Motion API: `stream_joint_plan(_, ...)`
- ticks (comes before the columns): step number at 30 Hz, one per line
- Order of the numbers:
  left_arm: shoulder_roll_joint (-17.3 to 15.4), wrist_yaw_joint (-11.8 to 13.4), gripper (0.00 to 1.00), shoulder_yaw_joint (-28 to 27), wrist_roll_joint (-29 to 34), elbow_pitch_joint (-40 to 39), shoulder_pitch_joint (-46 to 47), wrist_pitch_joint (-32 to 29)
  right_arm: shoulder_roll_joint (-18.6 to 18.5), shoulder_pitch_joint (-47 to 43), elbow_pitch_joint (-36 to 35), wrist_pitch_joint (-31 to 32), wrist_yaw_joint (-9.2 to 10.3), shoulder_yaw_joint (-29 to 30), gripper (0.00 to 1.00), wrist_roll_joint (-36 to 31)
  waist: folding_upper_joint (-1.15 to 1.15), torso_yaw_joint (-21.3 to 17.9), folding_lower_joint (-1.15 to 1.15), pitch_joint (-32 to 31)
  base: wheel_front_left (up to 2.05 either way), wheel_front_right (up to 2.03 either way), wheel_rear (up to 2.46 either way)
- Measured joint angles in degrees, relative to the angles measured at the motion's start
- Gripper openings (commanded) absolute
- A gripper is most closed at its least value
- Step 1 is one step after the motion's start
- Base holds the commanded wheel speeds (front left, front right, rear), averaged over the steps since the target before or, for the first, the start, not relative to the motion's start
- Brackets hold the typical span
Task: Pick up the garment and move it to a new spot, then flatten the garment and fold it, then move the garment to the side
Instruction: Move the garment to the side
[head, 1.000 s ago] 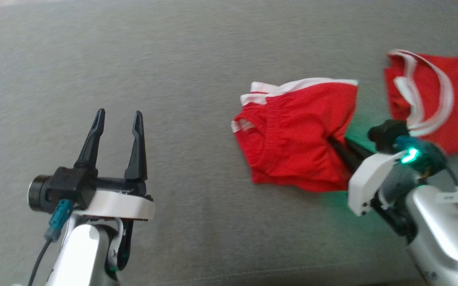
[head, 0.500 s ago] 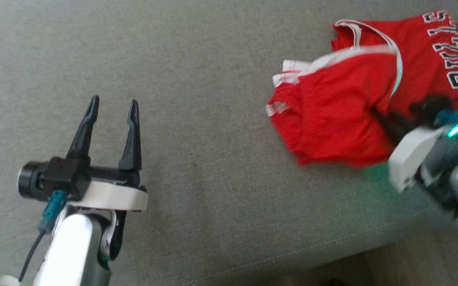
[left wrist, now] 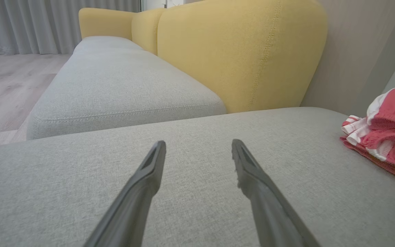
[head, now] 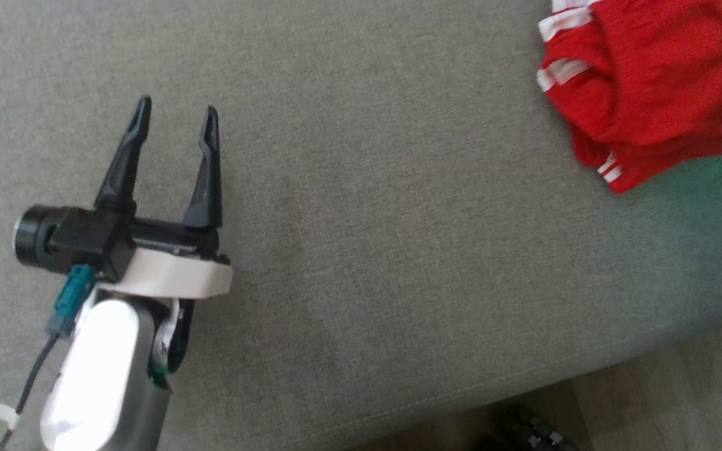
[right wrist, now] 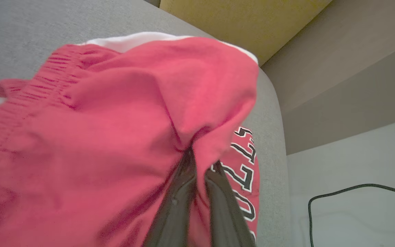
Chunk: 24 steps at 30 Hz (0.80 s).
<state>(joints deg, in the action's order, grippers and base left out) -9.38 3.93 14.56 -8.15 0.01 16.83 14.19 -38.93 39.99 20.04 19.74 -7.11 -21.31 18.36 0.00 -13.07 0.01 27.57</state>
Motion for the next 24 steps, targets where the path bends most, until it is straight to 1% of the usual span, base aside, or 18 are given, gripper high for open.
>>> stream_joint_plan(4,-0.8,-0.4,1.00,0.0,0.0,0.1,1.7,0.0,0.8,3.2,5.6,1.5,0.00,3.2,0.00,-0.8,0.00,0.4,0.00,2.1,0.00,0.00,0.00)
stream_joint_plan(7,-1.0,-0.4,1.00,0.2,0.2,0.1,2.7,0.0,2.2,4.1,9.0,1.2,0.00,5.2,0.00,-1.9,0.00,0.9,-0.01,3.3,0.00,0.00,0.00)
stream_joint_plan(8,-1.0,-0.4,1.00,0.2,0.2,0.1,2.7,0.0,2.2,4.1,9.0,1.2,0.00,5.2,0.00,-1.9,0.00,0.9,-0.01,3.3,0.00,0.00,0.00)
stream_joint_plan(9,-1.0,-0.4,1.00,0.2,0.4,0.1,2.8,-0.1,2.9,4.2,10.2,1.2,0.00,5.6,0.16,-2.1,0.00,1.1,0.00,3.6,0.00,0.00,0.00)
stream_joint_plan(10,-1.1,-0.4,1.00,0.1,0.5,0.2,2.8,0.0,3.8,4.2,10.9,0.6,0.00,6.0,0.73,-2.4,0.00,1.2,0.00,3.8,0.00,0.00,0.00)
stream_joint_plan(11,-1.2,-0.4,1.00,0.1,0.5,0.4,2.8,0.0,4.8,4.2,11.4,0.1,0.00,6.8,1.00,-3.0,0.00,1.3,0.00,3.9,0.00,0.00,0.00)
stream_joint_plan(15,-1.2,-0.4,1.00,0.1,0.5,0.6,2.8,0.0,8.1,3.9,13.4,-1.5,0.00,11.4,1.00,-5.3,0.00,1.3,-0.01,3.3,0.00,0.00,0.00)
stream_joint_plan(19,-1.2,-0.3,1.00,0.1,0.2,1.4,2.6,0.0,11.2,2.2,14.6,-2.0,0.00,20.8,1.00,-9.2,0.00,1.3,-0.01,1.5,0.00,0.00,0.00)
stream_joint_plan(21,-1.2,0.1,1.00,0.0,-0.1,1.6,2.1,0.0,13.5,-0.6,13.5,-2.1,0.00,24.8,1.00,-10.6,0.00,1.3,-0.01,0.2,0.00,0.00,0.00)
stream_joint_plan(24,-1.1,0.5,1.00,-0.1,-0.2,1.9,0.5,0.0,17.9,-6.7,8.9,-2.2,0.00,28.2,1.00,-11.7,0.00,1.3,-0.01,-2.1,0.00,0.00,0.00)
